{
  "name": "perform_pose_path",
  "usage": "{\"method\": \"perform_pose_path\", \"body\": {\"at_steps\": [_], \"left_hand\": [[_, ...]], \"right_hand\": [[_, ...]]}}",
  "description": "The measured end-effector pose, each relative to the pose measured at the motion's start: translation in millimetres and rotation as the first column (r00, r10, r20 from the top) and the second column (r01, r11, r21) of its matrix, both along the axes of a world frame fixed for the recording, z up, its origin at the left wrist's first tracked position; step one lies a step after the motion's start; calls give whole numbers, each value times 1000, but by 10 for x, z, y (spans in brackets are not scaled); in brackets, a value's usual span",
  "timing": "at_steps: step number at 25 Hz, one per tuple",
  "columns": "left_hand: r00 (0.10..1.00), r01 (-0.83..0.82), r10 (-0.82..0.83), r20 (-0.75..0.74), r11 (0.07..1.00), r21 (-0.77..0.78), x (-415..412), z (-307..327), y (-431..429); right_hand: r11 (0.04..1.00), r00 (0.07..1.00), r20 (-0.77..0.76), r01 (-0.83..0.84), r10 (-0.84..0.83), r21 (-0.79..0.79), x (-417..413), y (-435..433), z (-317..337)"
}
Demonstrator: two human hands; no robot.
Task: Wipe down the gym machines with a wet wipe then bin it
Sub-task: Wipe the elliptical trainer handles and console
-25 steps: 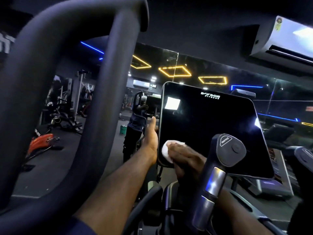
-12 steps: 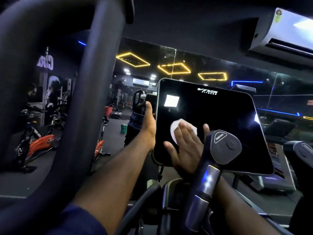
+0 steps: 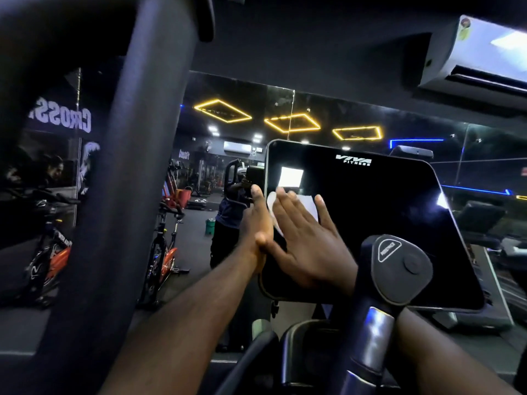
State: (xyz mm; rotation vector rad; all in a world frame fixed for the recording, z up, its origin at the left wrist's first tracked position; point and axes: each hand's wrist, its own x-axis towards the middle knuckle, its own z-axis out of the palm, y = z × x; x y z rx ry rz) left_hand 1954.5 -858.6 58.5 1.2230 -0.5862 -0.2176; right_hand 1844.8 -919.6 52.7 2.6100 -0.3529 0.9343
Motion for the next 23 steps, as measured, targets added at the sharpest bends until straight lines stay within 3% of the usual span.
{"method": "perform_pose_path", "body": {"at_steps": [2,4,6,9,11,15,19,21,23], "left_hand": [[998,-47,44,43,997,59,29,-20,-36],[999,-40,38,19,996,76,61,-23,-78],[1000,-8,8,-12,999,51,34,-27,-80],[996,50,-58,-61,992,-115,58,-76,-107],[999,49,-49,4,998,-32,48,-48,-94],[997,-43,35,73,992,116,53,-3,-50],[998,-35,30,63,995,89,67,-32,-54],[998,-24,20,51,997,79,64,-18,-54],[997,-45,39,69,994,98,56,8,-22]], "right_hand": [[993,995,25,97,-96,-72,-126,-174,4],[981,985,47,161,-167,111,-59,-339,291],[962,989,63,113,-132,247,148,-293,547],[994,999,-31,17,-14,106,265,-42,371],[998,997,-69,37,-34,46,140,-187,352],[953,990,24,125,-136,275,385,-472,967],[993,1000,-16,3,-1,122,586,-139,729],[999,1000,-6,18,-18,27,504,-230,664],[992,997,37,66,-71,109,571,-383,923]]}}
